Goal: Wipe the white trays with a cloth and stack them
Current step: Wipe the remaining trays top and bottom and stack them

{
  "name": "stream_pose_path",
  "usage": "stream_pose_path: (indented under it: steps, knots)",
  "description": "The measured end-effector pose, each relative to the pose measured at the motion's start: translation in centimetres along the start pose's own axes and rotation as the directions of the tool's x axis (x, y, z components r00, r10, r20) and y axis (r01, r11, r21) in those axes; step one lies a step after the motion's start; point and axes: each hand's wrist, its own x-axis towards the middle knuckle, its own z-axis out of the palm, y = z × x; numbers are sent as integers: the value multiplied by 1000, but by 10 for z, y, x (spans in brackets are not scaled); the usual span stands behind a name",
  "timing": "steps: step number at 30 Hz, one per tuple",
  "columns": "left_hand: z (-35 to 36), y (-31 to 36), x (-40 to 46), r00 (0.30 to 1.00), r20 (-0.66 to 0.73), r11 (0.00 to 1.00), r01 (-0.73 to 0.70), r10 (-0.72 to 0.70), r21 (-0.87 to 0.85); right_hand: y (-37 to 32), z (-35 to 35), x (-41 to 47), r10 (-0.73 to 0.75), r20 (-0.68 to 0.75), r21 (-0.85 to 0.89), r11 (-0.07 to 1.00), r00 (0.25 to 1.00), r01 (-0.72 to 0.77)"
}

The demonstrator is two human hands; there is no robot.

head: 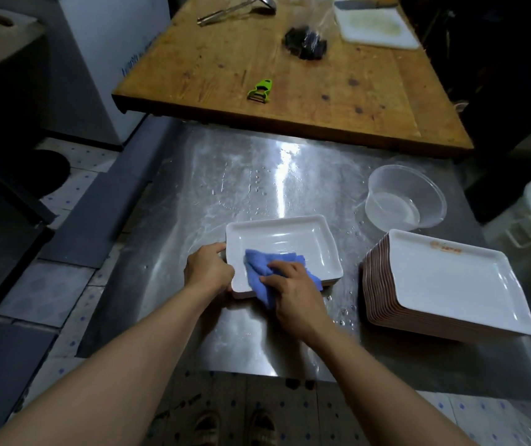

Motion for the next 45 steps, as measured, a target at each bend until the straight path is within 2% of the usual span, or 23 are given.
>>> stream_pose_path:
  steps: [7, 10, 13, 15, 17, 20, 24, 28, 32, 38, 42, 45]
  knots:
    - [2, 4, -3, 1000, -20, 998, -13, 14, 61, 42, -34, -15, 219, -71, -268, 936, 973, -230]
    - [2, 8, -10, 997, -40, 983, -55, 63, 175, 36, -42, -8, 289, -58, -290, 911, 956, -293]
    - [7, 13, -22, 976, -96, 902, -138, 193, 409, 32, -53, -10, 354, -137, -170, 912, 925, -375]
    - [16, 20, -33, 950, -69, 860, -244, 306, 447, 31, -62, -17, 386, -210, -25, 916, 898, -399]
    - [29, 28, -43, 904, 46, 792, -397, 426, 463, 29, -70, -23, 418, -273, 124, 908, 867, -399]
    - [48, 35, -49, 839, 245, 640, -533, 486, 554, 29, -77, -29, 456, -310, 265, 884, 834, -385]
    - [60, 34, -56, 794, 290, 459, -560, 534, 690, 28, -84, -40, 553, -271, 457, 794, 788, -400]
    - [58, 36, -58, 756, 322, 361, -582, 570, 728, 26, -88, -45, 575, -255, 532, 755, 778, -384]
    - [47, 40, -62, 731, 324, 364, -611, 601, 703, 24, -94, -46, 610, -268, 594, 714, 746, -370]
    - [27, 56, -71, 669, 214, 421, -650, 712, 633, 23, -110, -41, 713, -290, 721, 602, 639, -345]
    - [14, 69, -68, 691, 207, 411, -614, 693, 673, 13, -122, -42, 733, -293, 760, 569, 614, -316]
    - [1, 80, -72, 716, 114, 527, -603, 689, 599, 9, -134, -45, 742, -341, 772, 571, 577, -279]
